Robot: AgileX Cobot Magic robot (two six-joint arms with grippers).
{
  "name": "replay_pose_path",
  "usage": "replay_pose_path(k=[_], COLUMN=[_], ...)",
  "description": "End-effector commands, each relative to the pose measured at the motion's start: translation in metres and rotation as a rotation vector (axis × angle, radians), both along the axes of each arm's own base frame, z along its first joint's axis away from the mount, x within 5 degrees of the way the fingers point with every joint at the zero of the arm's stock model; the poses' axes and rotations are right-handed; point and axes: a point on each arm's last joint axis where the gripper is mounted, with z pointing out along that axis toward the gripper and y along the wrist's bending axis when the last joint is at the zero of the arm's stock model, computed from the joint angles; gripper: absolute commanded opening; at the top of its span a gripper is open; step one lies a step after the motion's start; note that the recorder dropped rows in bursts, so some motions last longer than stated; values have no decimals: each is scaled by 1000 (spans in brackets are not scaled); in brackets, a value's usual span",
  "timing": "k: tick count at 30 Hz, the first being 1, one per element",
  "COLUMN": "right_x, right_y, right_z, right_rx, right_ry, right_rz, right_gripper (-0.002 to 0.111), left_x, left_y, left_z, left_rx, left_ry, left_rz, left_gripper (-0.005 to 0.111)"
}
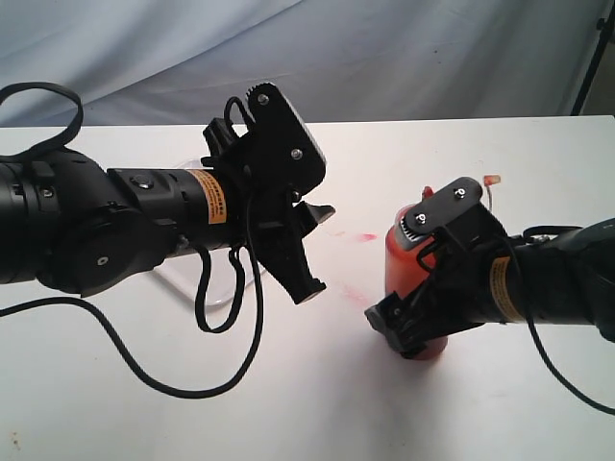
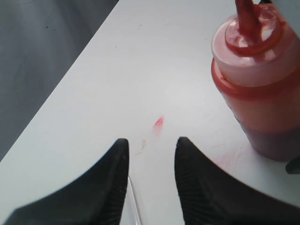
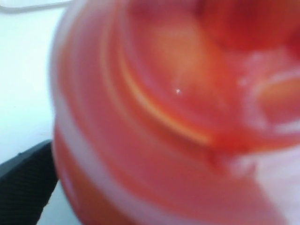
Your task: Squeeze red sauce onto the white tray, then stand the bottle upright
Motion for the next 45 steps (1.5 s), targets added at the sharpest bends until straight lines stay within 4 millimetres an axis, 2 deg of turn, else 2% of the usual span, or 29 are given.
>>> replay_pose_path(k=[1, 15, 27, 38, 45], right_x=[-4, -11, -9, -15, -18], right_y=[4, 10, 8, 2, 3], right_z=[0, -1, -1, 39, 46], right_rx=[38, 113, 83, 113, 138], right_ry=[27, 118, 88, -73, -84], right_rz=[23, 55, 56, 55, 76], right_gripper=[105, 105, 105, 105, 105], left_x=[0, 0, 0, 0, 0], left_y=[2, 2, 2, 2, 2], left_z=[4, 4, 4, 4, 3], left_rx=[-8, -8, -8, -8, -6], left_ry=[-3, -3, -3, -3, -2], left_rz=[7, 7, 7, 7, 7], left_gripper=[33, 33, 33, 33, 33])
